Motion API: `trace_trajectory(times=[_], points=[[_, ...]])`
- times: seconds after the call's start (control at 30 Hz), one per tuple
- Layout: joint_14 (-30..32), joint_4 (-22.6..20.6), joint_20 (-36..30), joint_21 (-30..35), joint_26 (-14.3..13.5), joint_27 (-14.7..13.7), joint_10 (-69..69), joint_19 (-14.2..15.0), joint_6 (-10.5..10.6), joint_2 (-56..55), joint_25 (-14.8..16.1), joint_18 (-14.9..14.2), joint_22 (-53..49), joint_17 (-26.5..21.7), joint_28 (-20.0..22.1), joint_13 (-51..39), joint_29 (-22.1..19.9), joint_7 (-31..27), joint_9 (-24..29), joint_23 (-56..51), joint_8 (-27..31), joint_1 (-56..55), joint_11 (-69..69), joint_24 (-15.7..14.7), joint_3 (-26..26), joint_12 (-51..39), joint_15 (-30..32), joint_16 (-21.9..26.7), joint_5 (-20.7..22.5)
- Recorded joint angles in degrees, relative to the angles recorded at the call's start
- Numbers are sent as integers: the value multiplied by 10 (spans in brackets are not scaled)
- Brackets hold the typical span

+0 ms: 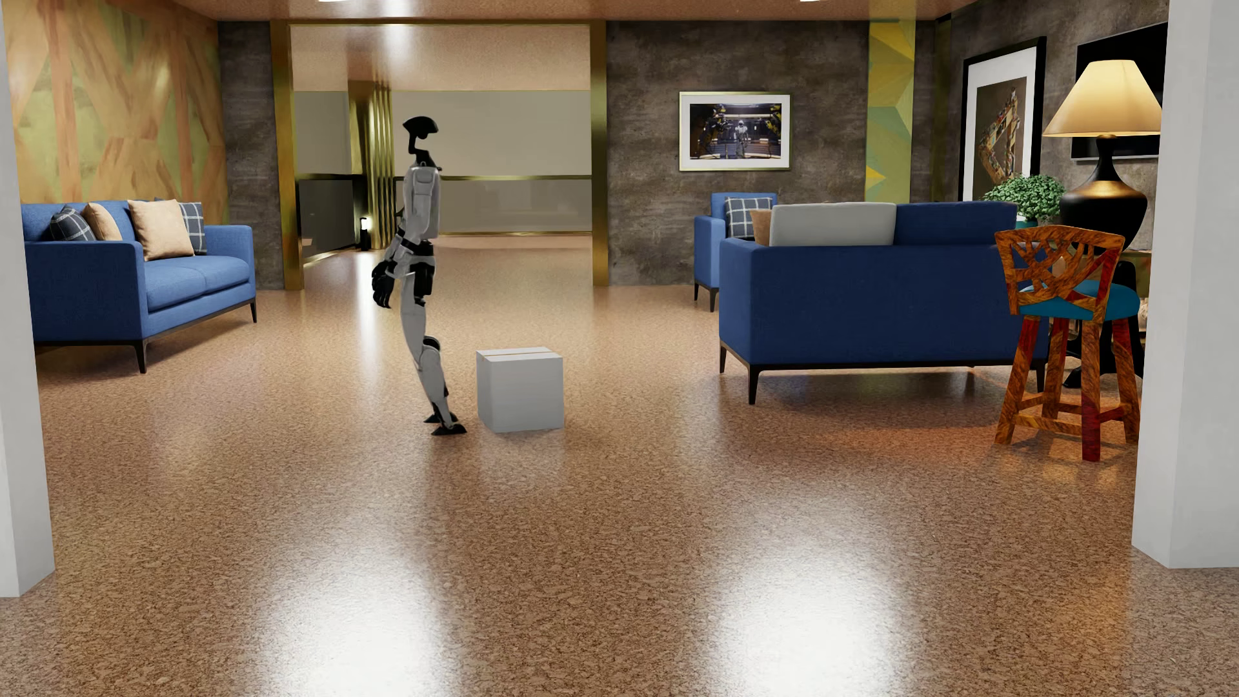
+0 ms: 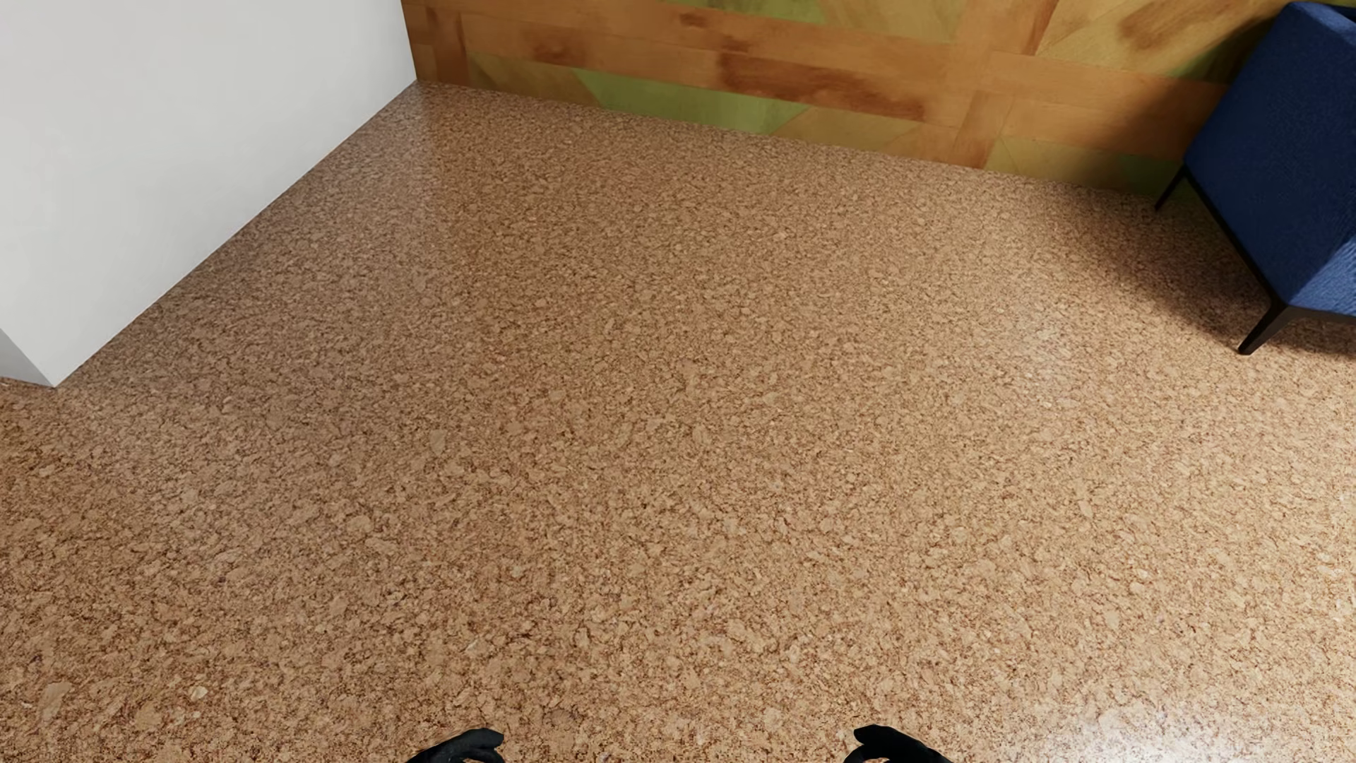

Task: Take a seat on the light gray box

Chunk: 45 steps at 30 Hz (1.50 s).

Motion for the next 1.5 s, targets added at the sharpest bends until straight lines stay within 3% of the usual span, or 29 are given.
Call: trace_trajectory(times=[0.13, 0.2, 0.3, 0.4, 0.43, 0.47, 0.53, 0.63, 0.73, 0.83, 0.93, 1.03, 1.23, 1.37, 1.5], points=[[-18, 14, -75, 58, -3, 7, 130, 4, 2, -128, -9, -10, -42, 0, -19, -92, -3, -28, 74, -33, 21, -115, 144, 17, -9, -90, -24, 6, -9], [-32, 32, -134, 86, -13, 5, 217, 19, 0, -231, -8, -32, -101, -8, -31, -142, -8, -46, 122, -78, 28, -209, 249, 31, -12, -151, -47, 24, -23], [-61, 45, -246, 149, -36, -10, 353, 28, 0, -363, -11, -41, -196, -31, -44, -218, -24, -68, 209, -146, 34, -334, 401, 61, -10, -255, -86, 57, -40], [-88, 49, -348, 207, -55, -34, 488, 38, 3, -503, -35, -52, -271, -86, -60, -291, 4, -101, 284, -252, 49, -472, 546, 87, -9, -368, -116, 87, -53], [-98, 53, -384, 226, -73, -44, 534, 45, 3, -550, -30, -61, -310, -119, -68, -314, 15, -111, 307, -309, 56, -517, 595, 98, -9, -407, -127, 107, -58], [-107, 54, -420, 240, -78, -50, 580, 53, 5, -593, -11, -66, -355, -159, -61, -335, -5, -121, 329, -375, 64, -560, 642, 95, -10, -446, -137, 130, -64], [-125, 55, -473, 261, -74, -65, 668, 64, 7, -680, 28, -78, -461, -242, 20, -385, -37, -140, 369, -493, 76, -642, 736, 60, -13, -513, -153, 194, -77], [-147, 64, -507, 308, -76, -90, 789, 86, 8, -796, 95, -97, -596, -335, 176, -463, -138, -170, 421, -620, 97, -756, 853, -2, -13, -577, -170, 295, -81], [-168, 64, -438, 288, -93, -126, 894, 104, 11, -889, 138, -110, -688, -421, 288, -456, -218, -194, 455, -750, 118, -842, 960, -13, -10, -529, -183, 366, -89], [-178, 65, -354, 222, -101, -149, 971, 114, 11, -939, 144, -119, -736, -460, 326, -395, -264, -209, 475, -817, 132, -889, 1039, -12, -8, -465, -188, 395, -98], [-172, 67, -295, 181, -94, -143, 1010, 111, 11, -942, 130, -122, -736, -445, 320, -349, -255, -217, 470, -815, 136, -892, 1078, -3, -11, -403, -176, 389, -99], [-154, 71, -236, 149, -85, -125, 1022, 104, 14, -914, 111, -122, -690, -404, 276, -305, -217, -215, 454, -771, 139, -858, 1092, 9, -12, -348, -153, 345, -100], [-137, 84, -115, 31, -72, -95, 1022, 93, 17, -811, 42, -117, -533, -224, 186, -174, -147, -202, 397, -617, 132, -755, 1091, 35, -16, -224, -138, 195, -107], [-127, 83, -67, -32, -67, -83, 1010, 81, 11, -767, 21, -111, -443, -94, 167, -126, -160, -196, 357, -516, 129, -704, 1083, 37, -20, -181, -131, 119, -99], [-122, 79, -56, -15, -52, -74, 1003, 61, 4, -738, 31, -104, -377, -72, 184, -129, -177, -191, 327, -442, 126, -664, 1081, 14, -24, -162, -124, 95, -81]])
